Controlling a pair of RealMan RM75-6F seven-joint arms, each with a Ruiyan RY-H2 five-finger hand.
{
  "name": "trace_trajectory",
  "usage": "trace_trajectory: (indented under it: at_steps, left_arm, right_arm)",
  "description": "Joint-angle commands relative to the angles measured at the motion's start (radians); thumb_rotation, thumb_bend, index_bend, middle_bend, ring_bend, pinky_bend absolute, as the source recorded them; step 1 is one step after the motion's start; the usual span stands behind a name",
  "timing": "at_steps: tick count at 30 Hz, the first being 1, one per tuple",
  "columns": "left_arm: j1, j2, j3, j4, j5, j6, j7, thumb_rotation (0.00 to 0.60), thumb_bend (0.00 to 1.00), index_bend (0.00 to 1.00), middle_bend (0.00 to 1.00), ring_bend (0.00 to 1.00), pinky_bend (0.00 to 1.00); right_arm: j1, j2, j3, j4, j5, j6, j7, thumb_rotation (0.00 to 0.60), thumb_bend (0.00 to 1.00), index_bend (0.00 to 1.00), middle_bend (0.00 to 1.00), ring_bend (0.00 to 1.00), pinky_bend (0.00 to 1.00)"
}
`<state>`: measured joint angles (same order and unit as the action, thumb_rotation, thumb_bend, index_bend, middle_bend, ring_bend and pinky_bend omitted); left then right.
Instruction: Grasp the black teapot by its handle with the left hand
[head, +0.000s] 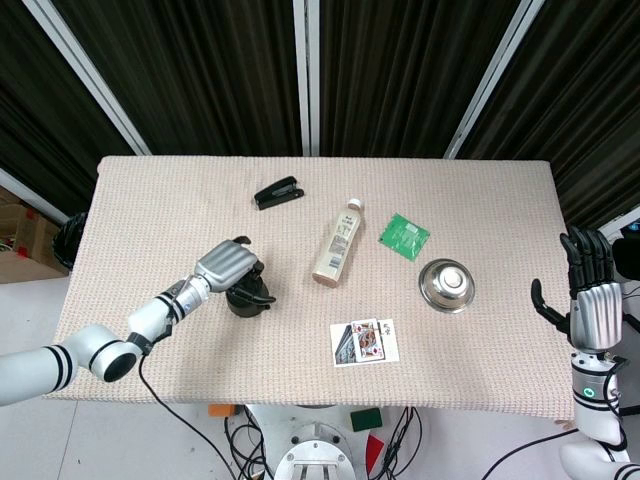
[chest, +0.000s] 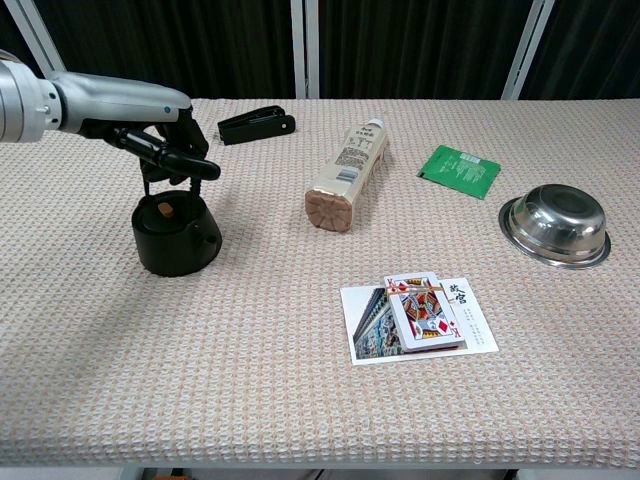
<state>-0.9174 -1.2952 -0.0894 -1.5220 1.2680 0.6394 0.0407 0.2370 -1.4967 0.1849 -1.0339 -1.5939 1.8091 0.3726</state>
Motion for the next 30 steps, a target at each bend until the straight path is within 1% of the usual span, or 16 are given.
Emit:
trace_trajectory:
  at_steps: [1, 7, 11, 18, 25, 30]
  left_arm:
    - [-0.003, 0.012, 0.003, -0.014, -0.010, -0.018, -0.012, 0.092, 0.00, 0.66, 0.73, 0.66, 0.17]
    - [-0.014, 0.036, 0.012, -0.040, -0.025, -0.062, -0.027, 0.097, 0.00, 0.67, 0.74, 0.67, 0.17]
    - [-0.015, 0.041, 0.019, -0.049, -0.031, -0.064, -0.016, 0.097, 0.00, 0.67, 0.74, 0.67, 0.17]
    - [-0.012, 0.076, 0.020, -0.092, -0.029, -0.057, -0.020, 0.095, 0.00, 0.68, 0.77, 0.69, 0.17]
    - [-0.019, 0.108, 0.026, -0.116, -0.031, -0.089, -0.041, 0.100, 0.00, 0.72, 0.83, 0.75, 0.18]
    - [-0.021, 0.111, 0.023, -0.108, -0.030, -0.099, -0.065, 0.102, 0.00, 0.78, 0.90, 0.82, 0.18]
  right_arm:
    - [0.000, 0.001, 0.000, -0.002, 0.001, -0.002, -0.001, 0.600, 0.44, 0.00, 0.00, 0.00, 0.00]
    - [0.000, 0.001, -0.002, -0.002, 0.000, -0.009, -0.005, 0.600, 0.44, 0.00, 0.00, 0.00, 0.00]
    - [0.000, -0.001, -0.002, 0.000, 0.003, -0.015, -0.003, 0.600, 0.44, 0.00, 0.00, 0.00, 0.00]
    - [-0.001, -0.001, -0.003, 0.002, 0.003, -0.017, -0.005, 0.600, 0.44, 0.00, 0.00, 0.00, 0.00]
    - [-0.001, -0.003, -0.004, 0.000, 0.000, -0.018, -0.009, 0.600, 0.44, 0.00, 0.00, 0.00, 0.00]
    - [0.000, -0.003, -0.002, -0.004, 0.001, -0.018, -0.011, 0.600, 0.44, 0.00, 0.00, 0.00, 0.00]
